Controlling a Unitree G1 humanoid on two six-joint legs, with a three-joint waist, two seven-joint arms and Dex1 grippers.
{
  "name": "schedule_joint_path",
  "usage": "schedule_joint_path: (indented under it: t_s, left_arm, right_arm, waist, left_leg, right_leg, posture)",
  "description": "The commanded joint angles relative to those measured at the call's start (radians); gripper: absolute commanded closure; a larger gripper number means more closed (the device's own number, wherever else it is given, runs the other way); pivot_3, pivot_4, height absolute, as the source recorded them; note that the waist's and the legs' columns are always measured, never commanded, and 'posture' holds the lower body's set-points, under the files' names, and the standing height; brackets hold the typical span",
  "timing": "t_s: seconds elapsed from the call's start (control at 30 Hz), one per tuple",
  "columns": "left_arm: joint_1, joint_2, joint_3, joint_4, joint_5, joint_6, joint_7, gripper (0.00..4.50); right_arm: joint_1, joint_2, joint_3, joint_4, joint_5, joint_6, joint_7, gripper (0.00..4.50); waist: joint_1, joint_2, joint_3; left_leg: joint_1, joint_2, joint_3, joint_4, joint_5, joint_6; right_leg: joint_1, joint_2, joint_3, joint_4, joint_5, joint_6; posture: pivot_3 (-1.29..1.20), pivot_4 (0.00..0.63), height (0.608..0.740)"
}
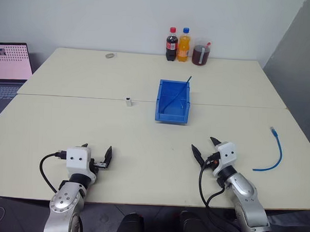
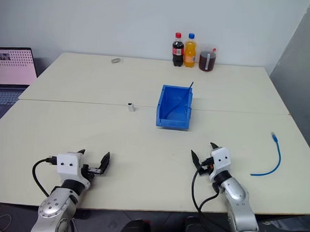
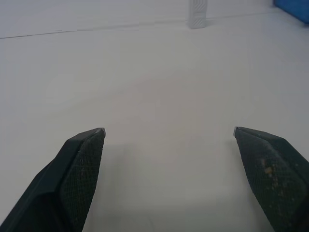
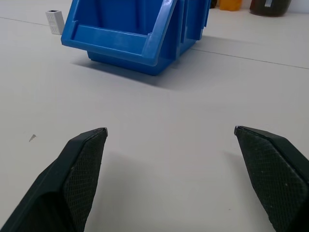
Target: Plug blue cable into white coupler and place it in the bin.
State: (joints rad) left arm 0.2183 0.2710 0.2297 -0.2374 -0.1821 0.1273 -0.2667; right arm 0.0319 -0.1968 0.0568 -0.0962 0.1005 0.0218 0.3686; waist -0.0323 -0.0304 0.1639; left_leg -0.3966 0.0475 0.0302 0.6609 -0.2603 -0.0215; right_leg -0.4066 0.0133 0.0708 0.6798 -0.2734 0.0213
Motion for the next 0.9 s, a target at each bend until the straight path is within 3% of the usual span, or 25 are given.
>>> schedule_joint_path:
  t_s: [0.03, 0.3, 0.53, 0.73, 0.9]
  left_arm:
    - [-0.036, 0.033, -0.013, -0.045, -0.011, -0.041, -0.051, 0.0]
    - [-0.202, 0.167, -0.154, -0.125, -0.166, 0.13, -0.334, 0.0]
    - [-0.472, 0.32, -0.3, -0.133, -0.276, 0.37, -0.573, 0.0]
    - [-0.639, 0.333, -0.43, -0.078, -0.226, 0.382, -0.683, 0.0]
    - [-0.699, 0.316, -0.487, -0.026, -0.198, 0.357, -0.735, 0.0]
  right_arm:
    - [0.011, -0.013, -0.016, -0.073, 0.003, -0.04, -0.001, 0.02]
    - [0.059, -0.05, -0.118, -0.244, 0.06, 0.02, -0.028, 0.02]
    - [0.059, -0.128, -0.371, -0.3, 0.158, 0.226, -0.114, 0.02]
    - [-0.044, -0.301, -0.526, -0.09, 0.227, 0.45, -0.094, 0.02]
    - [-0.164, -0.43, -0.529, 0.149, 0.229, 0.562, -0.055, 0.02]
  waist:
    - [0.0, 0.0, 0.0]
    - [0.006, 0.0, 0.002]
    - [0.003, 0.0, 0.004]
    - [-0.004, 0.0, 0.005]
    - [-0.004, 0.001, 0.006]
  left_leg:
    - [0.0, 0.0, 0.0, 0.0, 0.0, 0.0]
    - [-0.002, -0.001, -0.001, 0.001, 0.0, 0.0]
    - [-0.002, -0.002, 0.0, 0.0, 0.0, 0.0]
    - [-0.001, -0.002, 0.002, 0.0, 0.0, 0.0]
    - [-0.001, -0.005, 0.002, 0.0, 0.0, 0.0]
  right_leg:
    - [0.0, 0.0, 0.0, 0.0, 0.0, 0.0]
    - [-0.001, 0.002, -0.002, 0.0, 0.0, 0.0]
    - [-0.001, 0.002, -0.002, 0.0, 0.0, 0.001]
    - [-0.001, 0.003, -0.001, 0.0, 0.0, 0.001]
    - [-0.001, 0.004, 0.0, 0.0, 0.0, 0.002]
  posture:
    - [0.0, 0.15, 0.74]
    - [0.0, 0.15, 0.74]
    - [0.0, 0.15, 0.74]
    - [0.0, 0.15, 0.74]
    - [0.0, 0.15, 0.74]
